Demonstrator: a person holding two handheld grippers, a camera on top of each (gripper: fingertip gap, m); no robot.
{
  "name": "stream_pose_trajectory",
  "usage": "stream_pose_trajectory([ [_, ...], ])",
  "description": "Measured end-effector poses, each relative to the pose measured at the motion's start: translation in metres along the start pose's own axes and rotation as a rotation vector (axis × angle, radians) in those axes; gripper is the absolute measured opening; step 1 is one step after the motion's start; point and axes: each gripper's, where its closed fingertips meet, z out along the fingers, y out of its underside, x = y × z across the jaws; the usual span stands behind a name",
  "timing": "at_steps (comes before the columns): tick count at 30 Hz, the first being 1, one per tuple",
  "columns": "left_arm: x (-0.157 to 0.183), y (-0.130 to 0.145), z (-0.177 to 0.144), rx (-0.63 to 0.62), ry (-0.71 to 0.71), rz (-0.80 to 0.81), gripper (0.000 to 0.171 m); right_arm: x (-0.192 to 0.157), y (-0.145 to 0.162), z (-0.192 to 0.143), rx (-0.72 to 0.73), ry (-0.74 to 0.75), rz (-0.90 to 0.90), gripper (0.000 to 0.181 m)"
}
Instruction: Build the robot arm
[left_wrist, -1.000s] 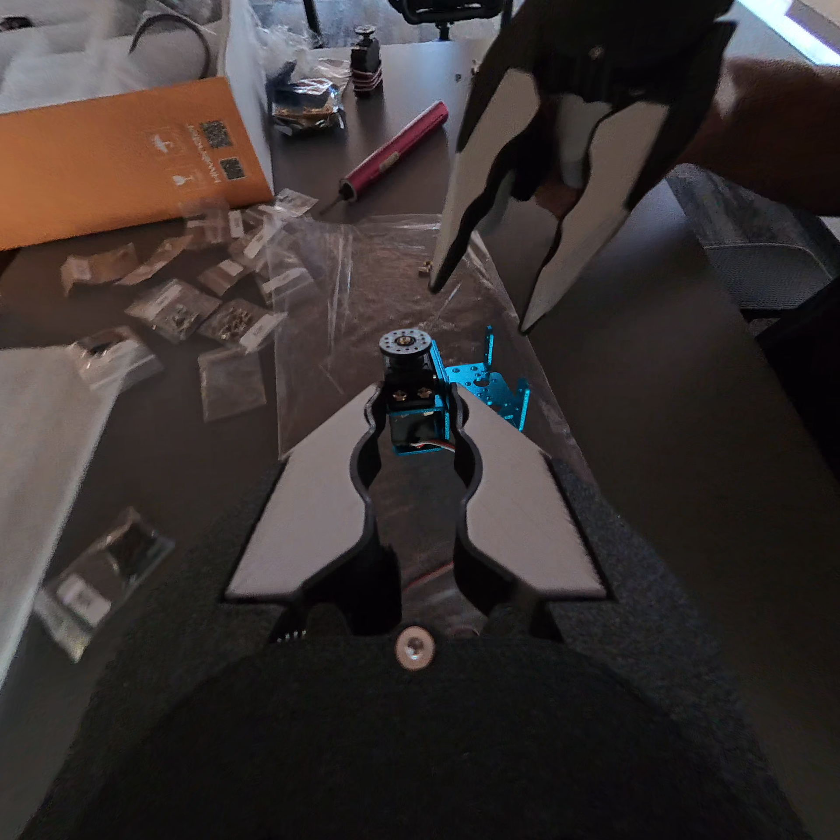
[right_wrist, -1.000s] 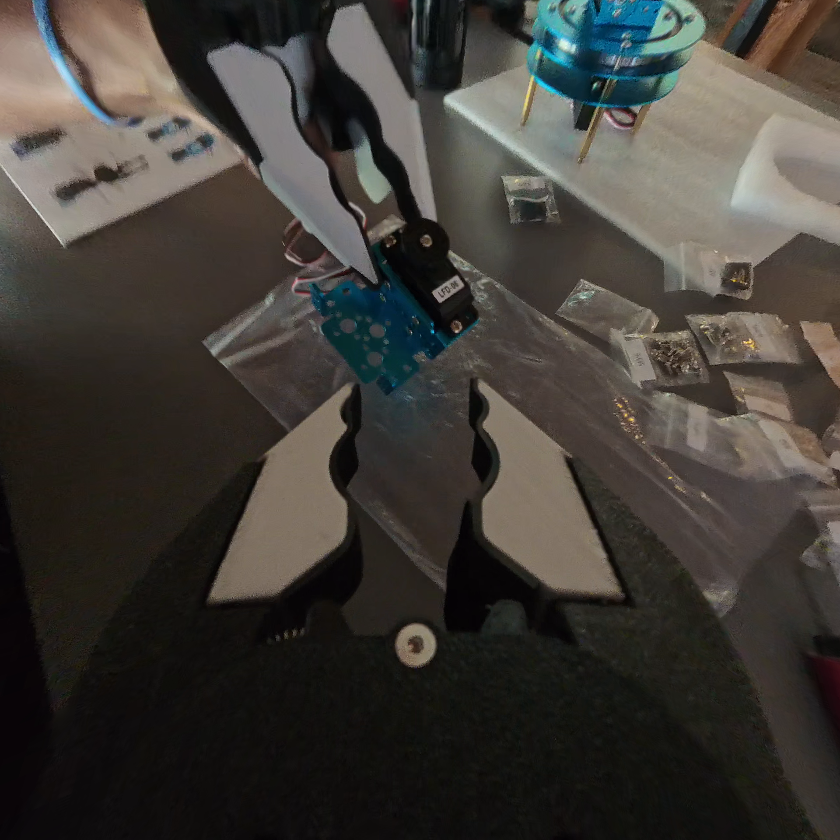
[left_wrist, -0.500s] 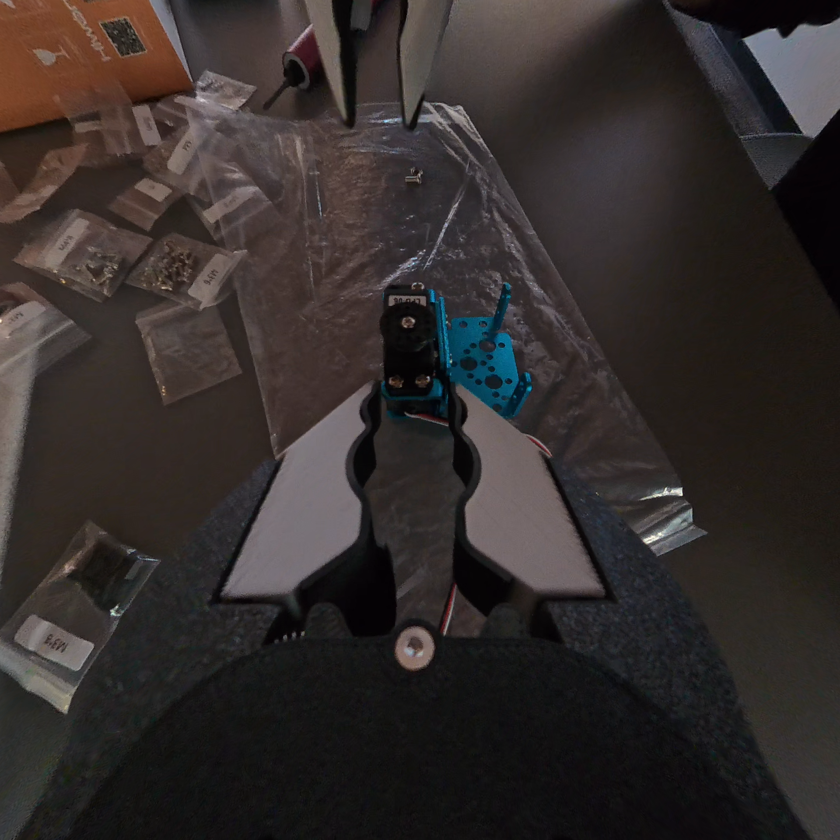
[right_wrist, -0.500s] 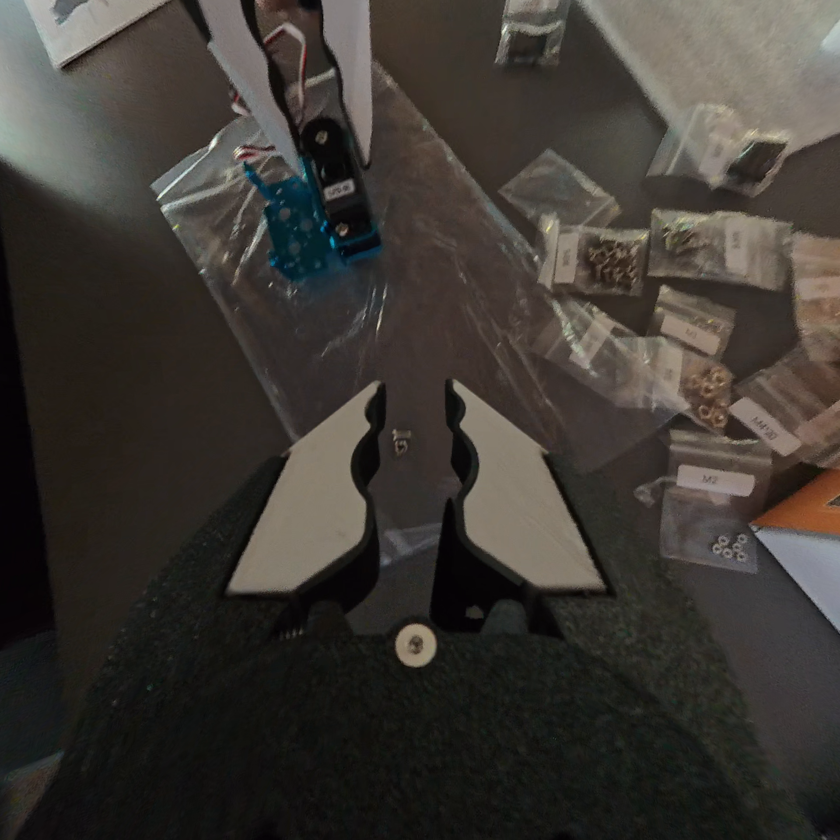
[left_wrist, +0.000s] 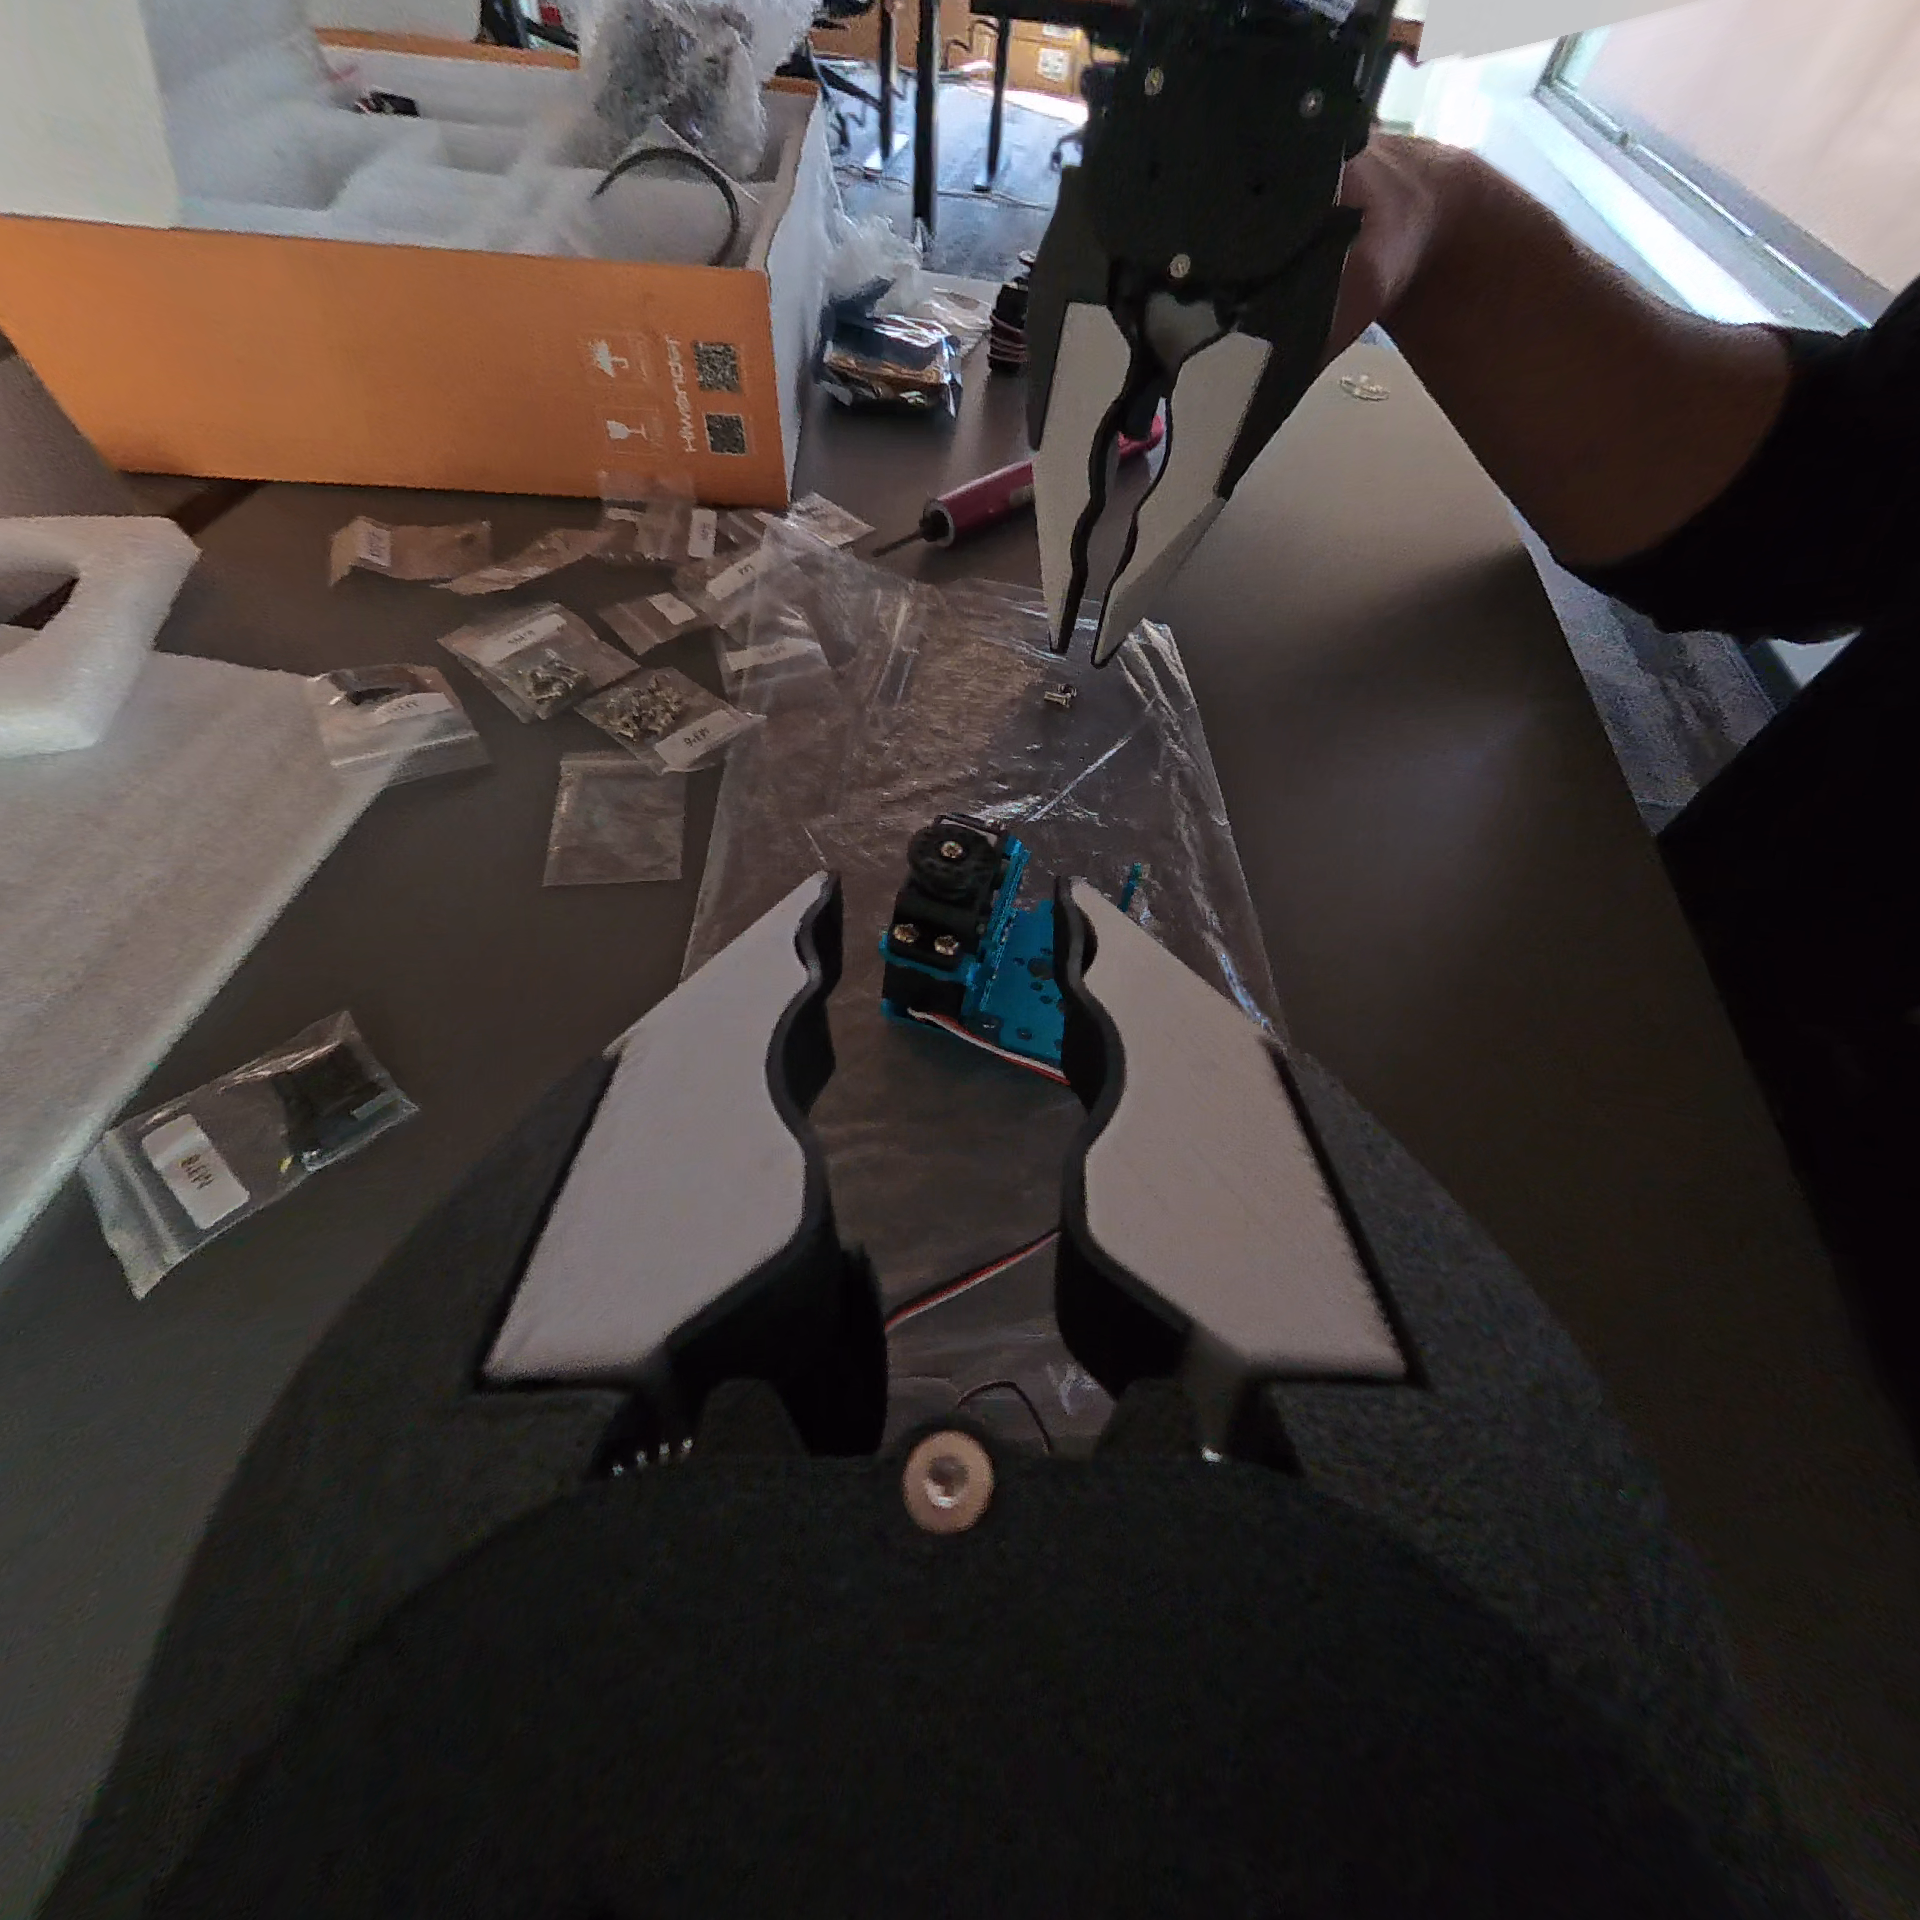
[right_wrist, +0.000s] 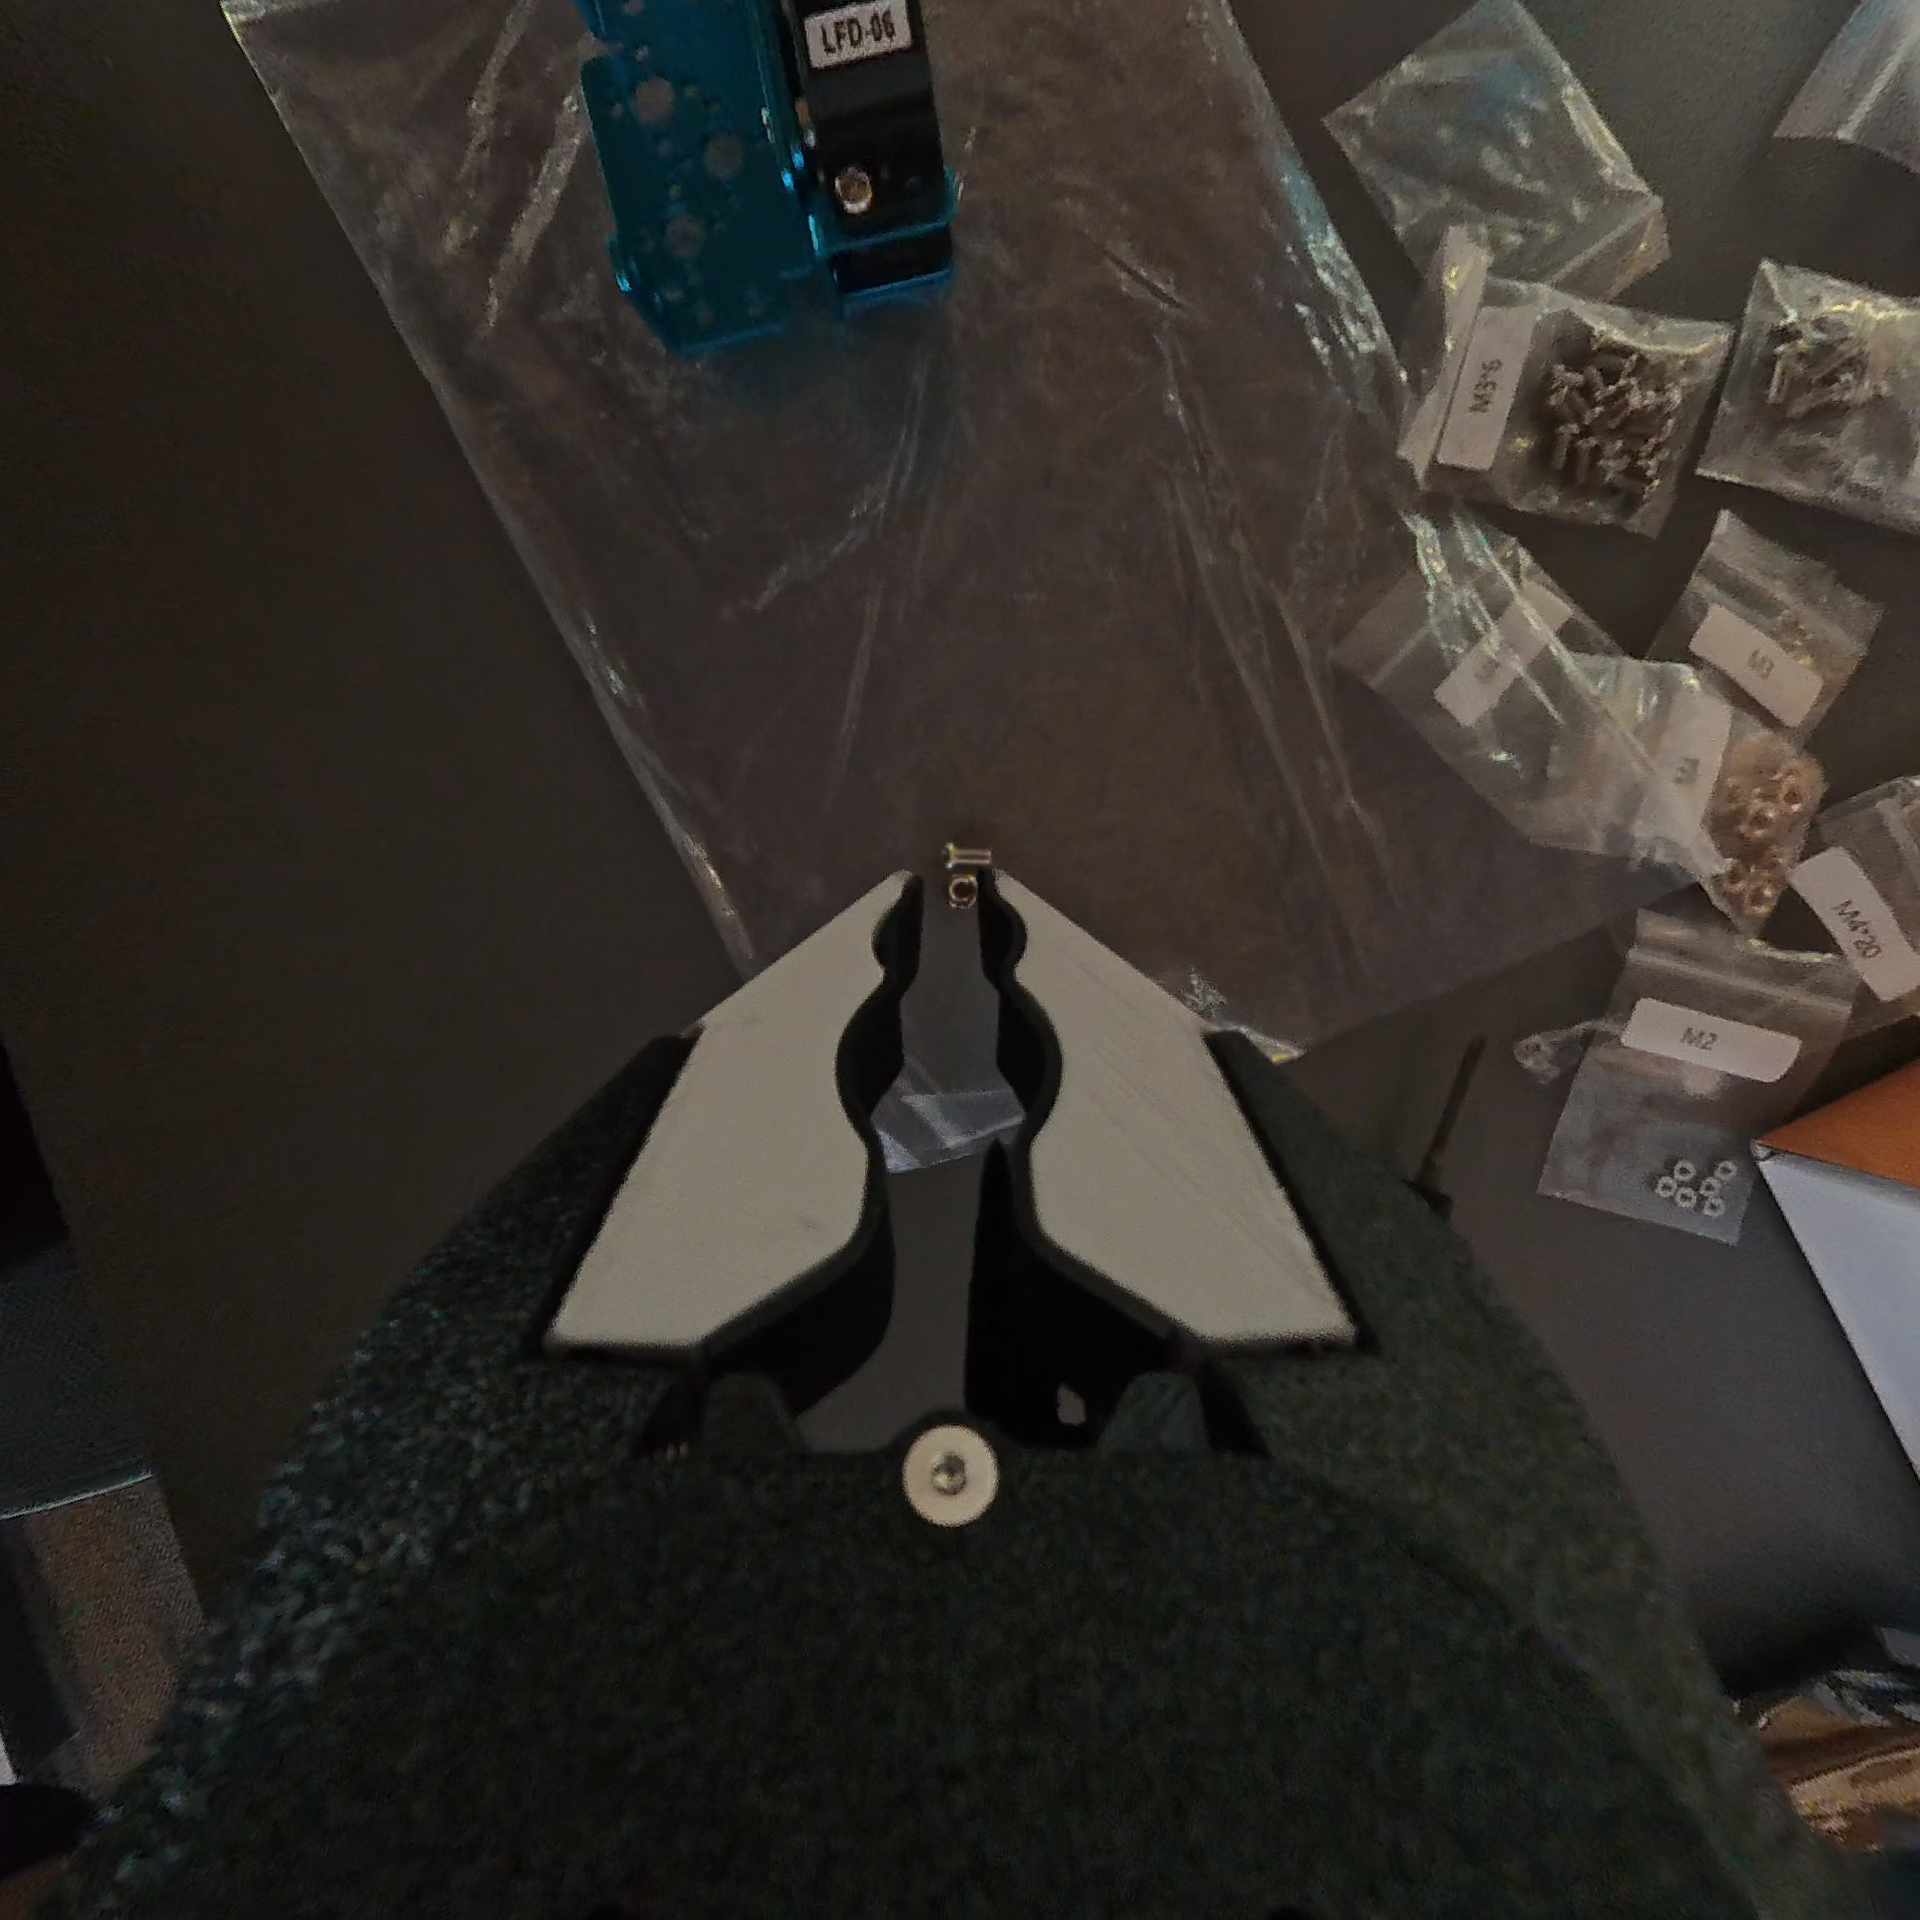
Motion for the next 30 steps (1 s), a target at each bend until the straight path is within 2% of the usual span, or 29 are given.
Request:
stream_pose_trajectory([
  [5,0.006,-0.002,0.0,0.034,-0.012,-0.011,0.038,0.002,-0.002,0.01,0.0,0.024,-0.023,0.006],
  [13,0.007,0.014,0.011,-0.035,-0.025,0.014,0.038,0.001,0.004,0.014,-0.003,0.047,-0.04,0.0],
  [18,0.008,0.014,0.012,-0.032,-0.028,0.005,0.038,0.002,0.003,0.013,0.008,0.076,-0.028,0.0],
  [21,0.007,0.016,0.012,-0.033,-0.032,0.001,0.038,0.001,0.003,0.012,0.005,0.09,-0.023,0.007],
  [30,0.008,0.022,0.014,-0.046,-0.03,-0.003,0.038,-0.001,-0.003,0.016,0.019,0.118,-0.058,0.0],
])
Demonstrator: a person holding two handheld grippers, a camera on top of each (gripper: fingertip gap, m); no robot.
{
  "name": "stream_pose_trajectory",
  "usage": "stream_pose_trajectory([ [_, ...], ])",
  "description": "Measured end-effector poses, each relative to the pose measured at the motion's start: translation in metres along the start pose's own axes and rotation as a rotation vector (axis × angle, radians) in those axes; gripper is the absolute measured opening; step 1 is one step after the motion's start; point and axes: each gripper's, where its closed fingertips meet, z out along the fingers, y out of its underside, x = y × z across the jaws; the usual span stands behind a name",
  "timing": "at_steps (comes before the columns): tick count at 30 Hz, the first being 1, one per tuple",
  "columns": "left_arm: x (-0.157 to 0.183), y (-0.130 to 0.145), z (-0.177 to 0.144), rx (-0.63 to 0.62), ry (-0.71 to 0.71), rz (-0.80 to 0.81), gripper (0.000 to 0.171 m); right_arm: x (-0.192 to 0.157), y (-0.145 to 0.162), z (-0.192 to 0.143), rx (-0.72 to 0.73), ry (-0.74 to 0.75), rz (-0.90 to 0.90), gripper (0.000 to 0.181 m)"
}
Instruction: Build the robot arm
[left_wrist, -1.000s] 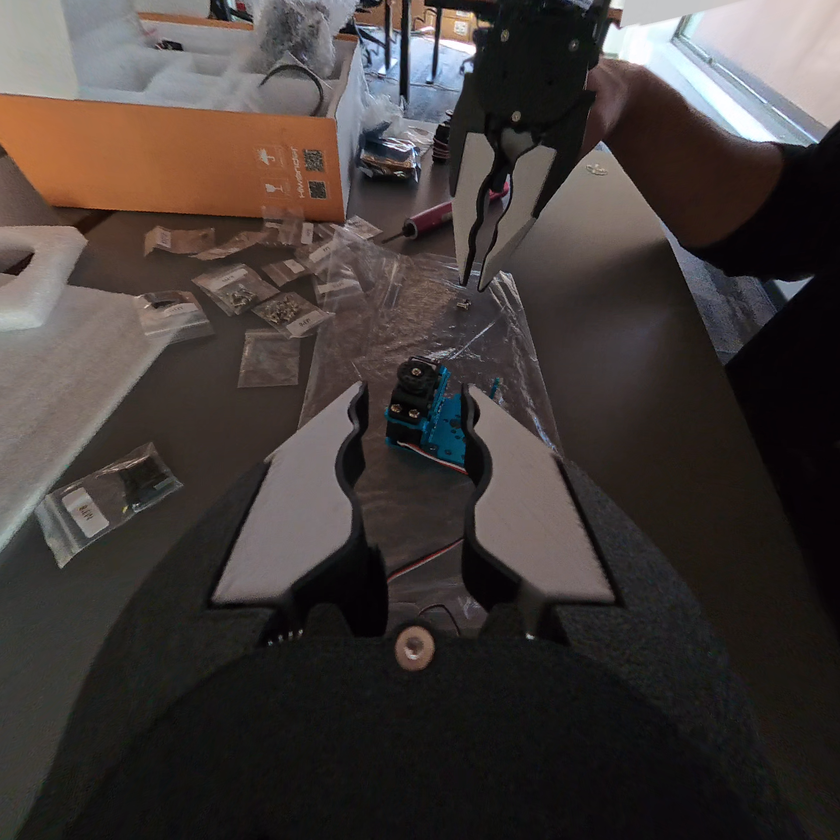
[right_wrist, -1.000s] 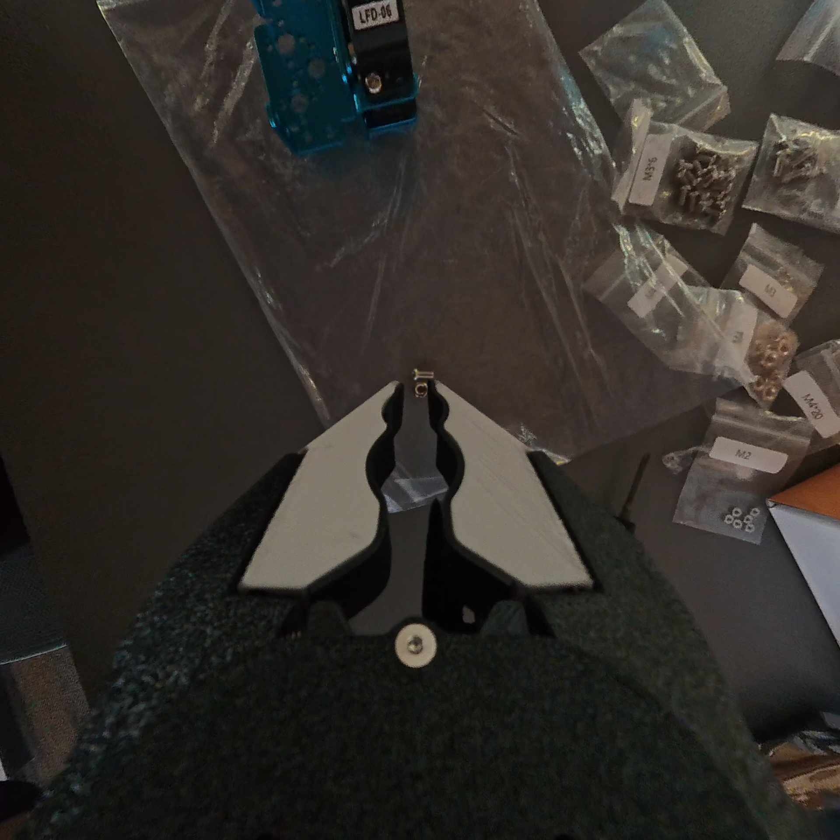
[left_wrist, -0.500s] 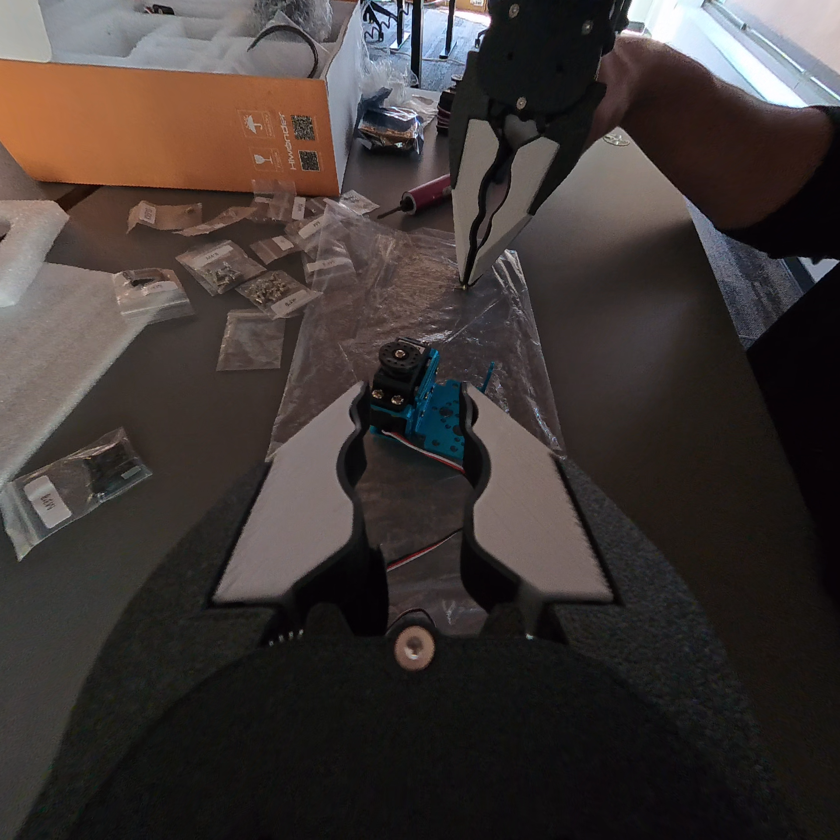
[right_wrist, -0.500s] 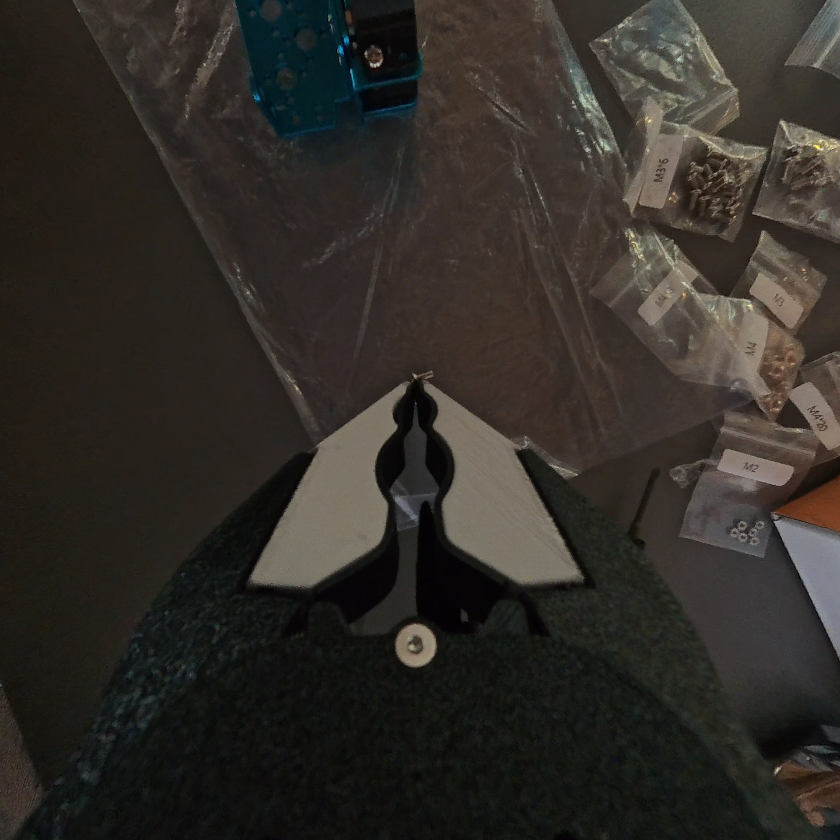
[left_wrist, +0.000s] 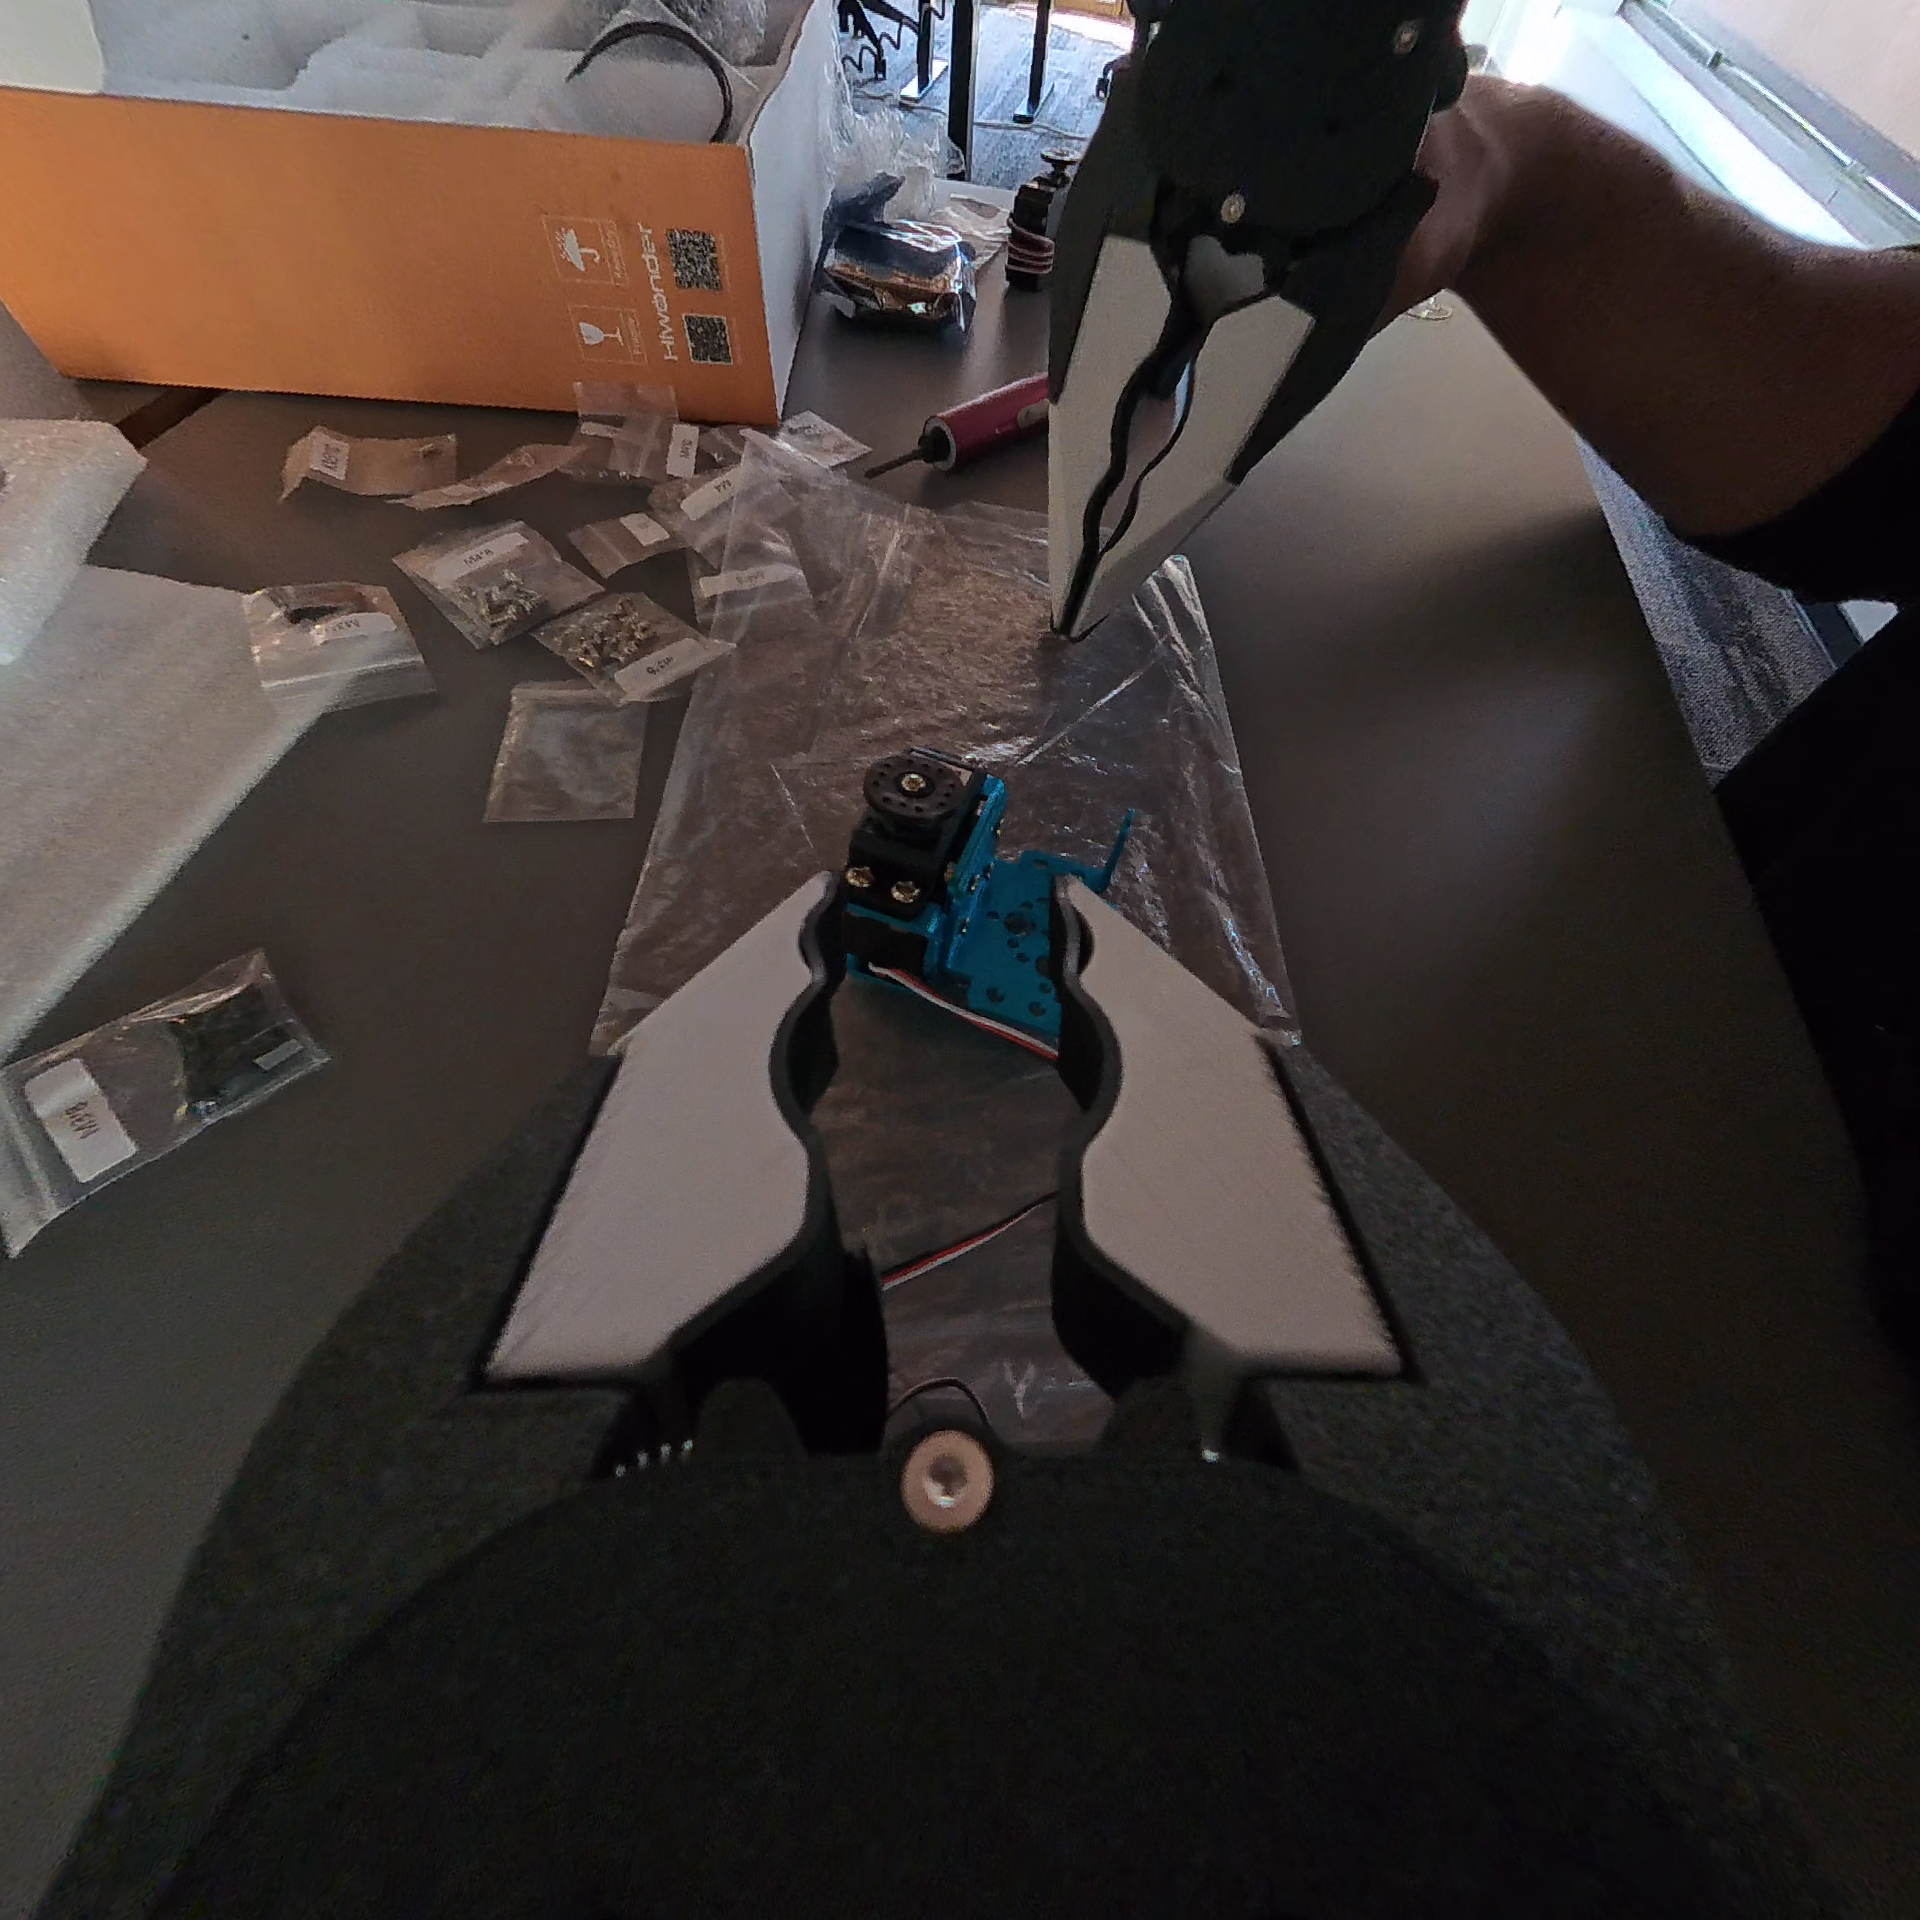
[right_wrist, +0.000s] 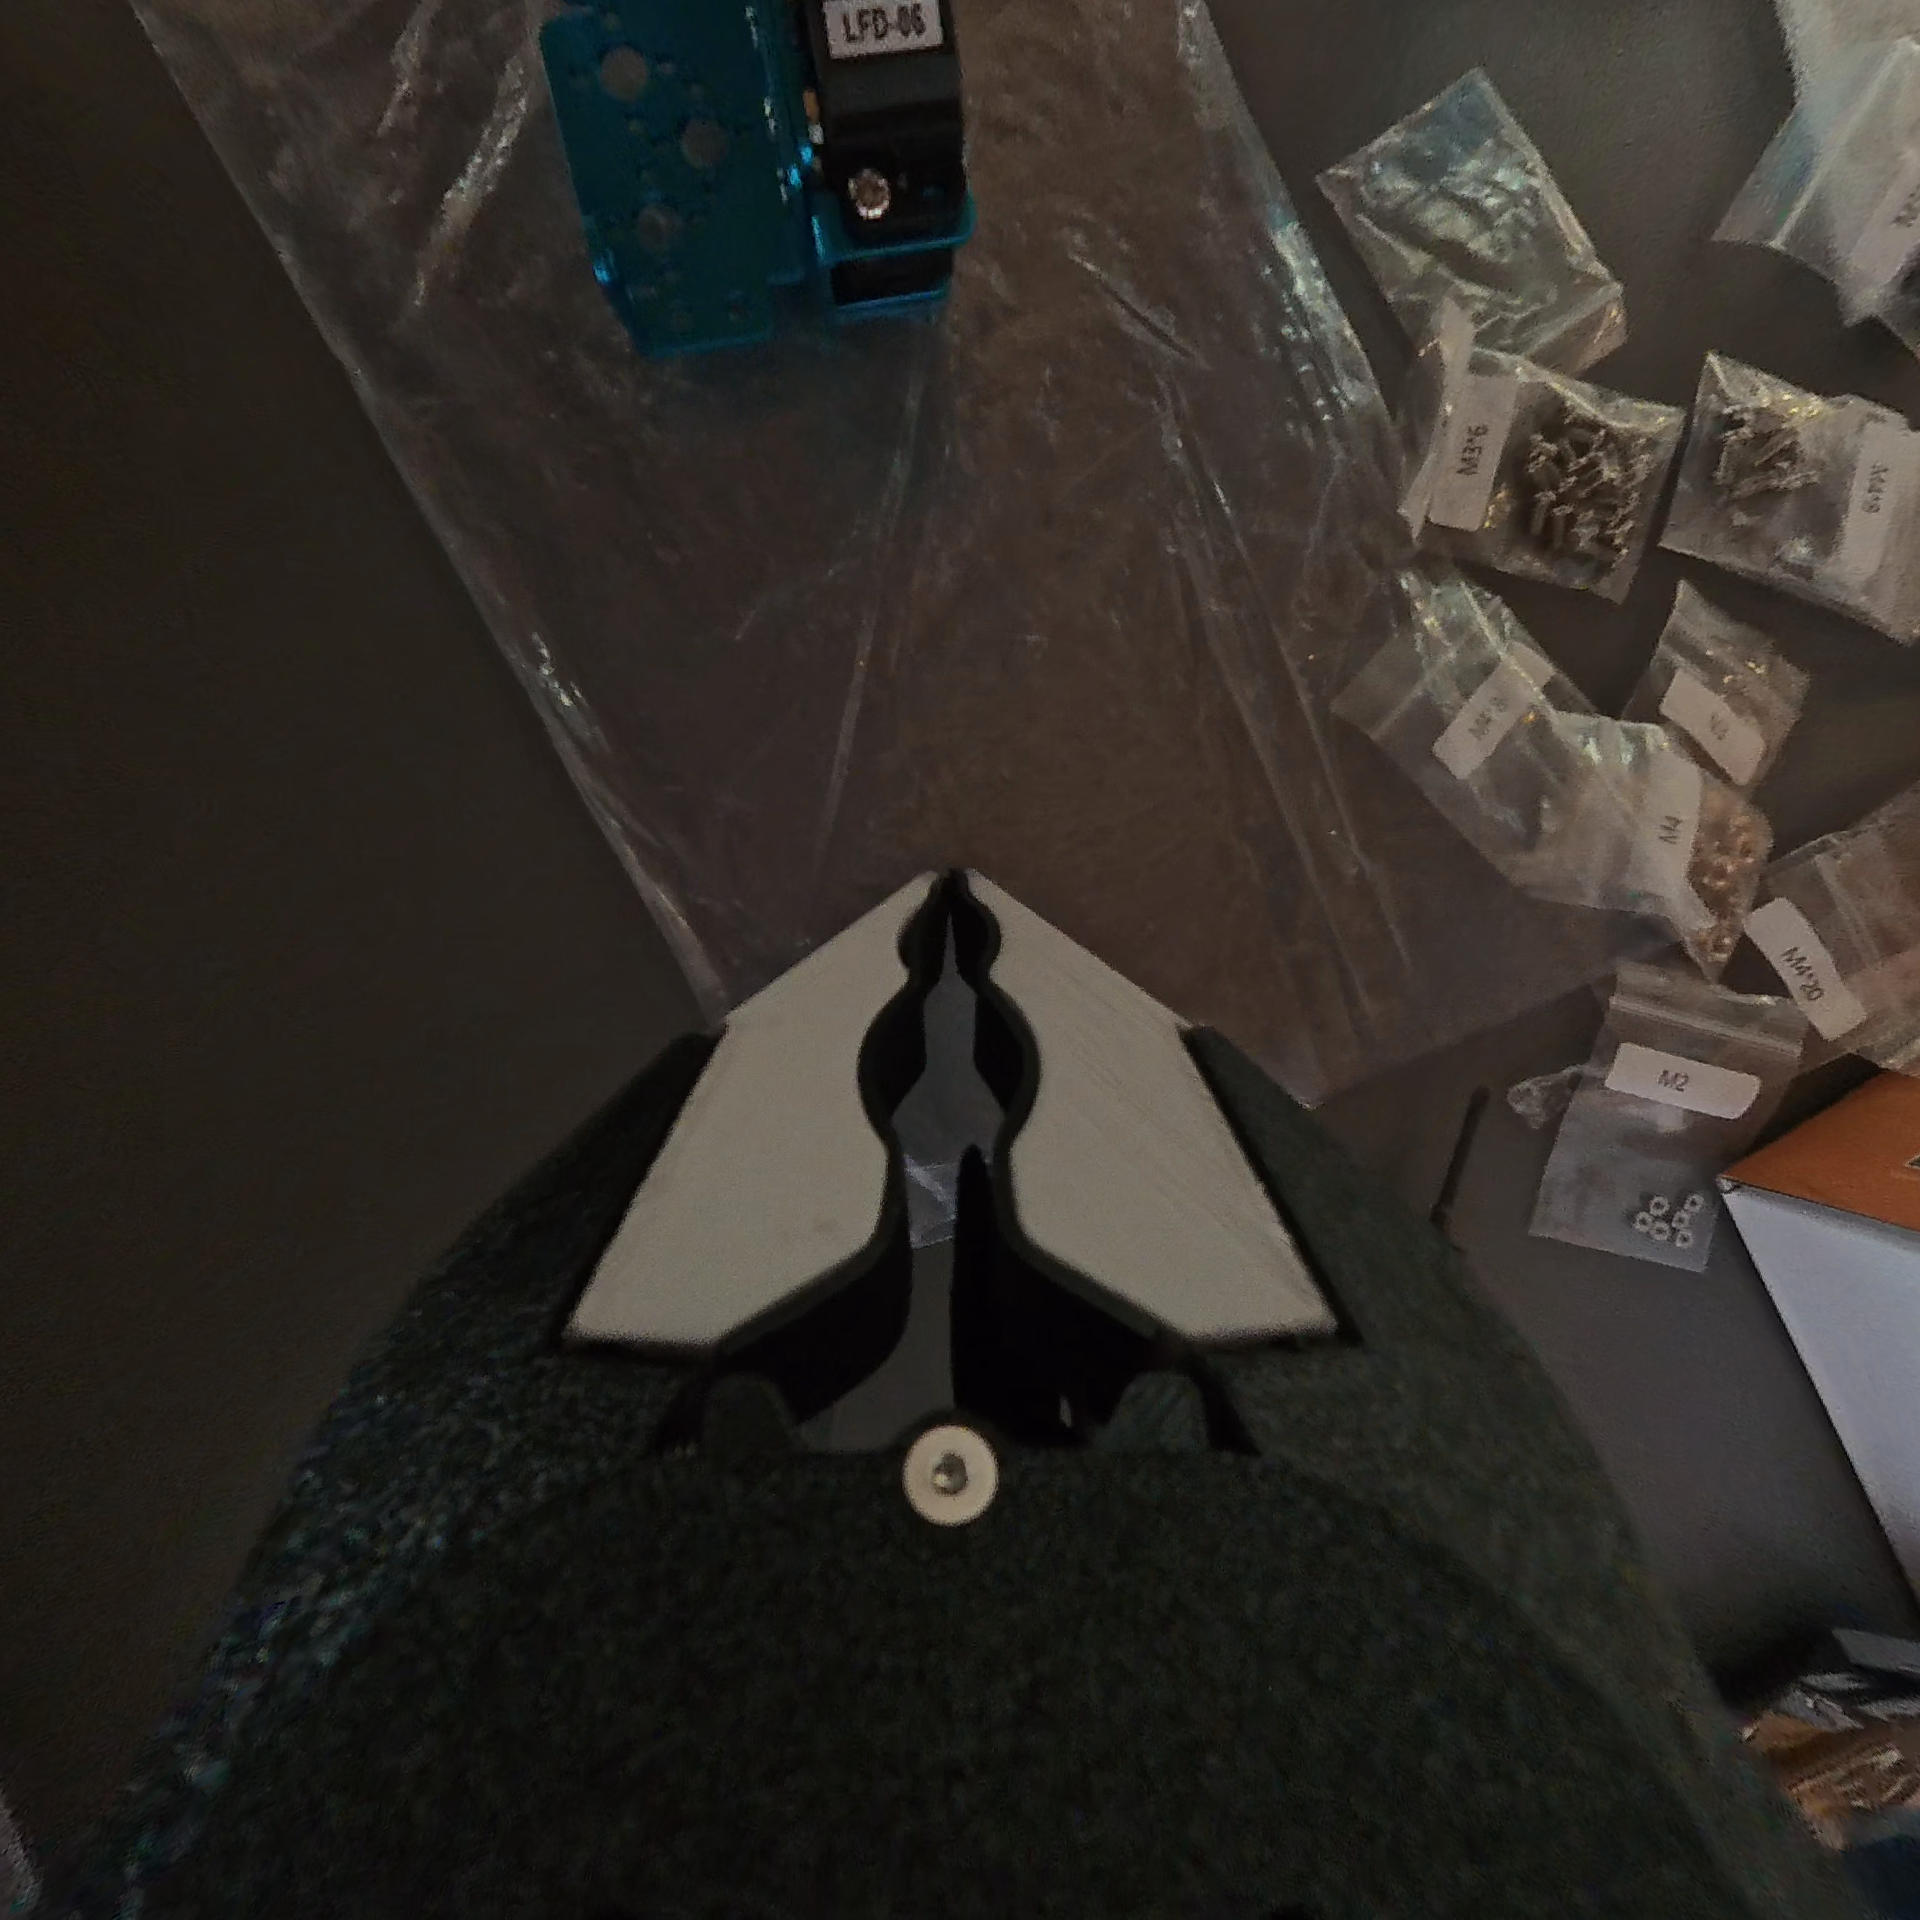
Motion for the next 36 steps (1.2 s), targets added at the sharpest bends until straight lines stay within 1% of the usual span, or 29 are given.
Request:
stream_pose_trajectory([
  [6,0.001,0.004,0.0,-0.009,0.002,0.001,0.039,0.002,0.004,0.001,0.015,0.003,0.021,0.001],
  [8,0.0,0.004,-0.001,-0.005,0.0,-0.002,0.039,0.004,0.005,-0.005,0.016,0.031,0.003,0.003],
  [10,-0.001,0.003,-0.002,-0.001,0.0,-0.009,0.038,0.004,0.004,-0.01,0.027,0.027,0.019,0.004],
  [14,-0.002,0.003,-0.002,-0.003,-0.007,0.0,0.038,0.003,0.01,-0.008,-0.01,0.032,0.049,0.005],
  [23,0.001,0.004,0.0,-0.006,0.001,0.006,0.038,0.003,0.018,-0.009,-0.024,0.052,0.048,0.004],
  [31,0.002,0.003,-0.001,-0.007,-0.003,0.017,0.038,0.001,0.013,-0.008,-0.035,0.057,0.028,0.005],
  [36,0.001,0.003,-0.001,-0.007,-0.006,0.016,0.038,0.003,0.016,-0.007,-0.044,0.062,0.032,0.004],
])
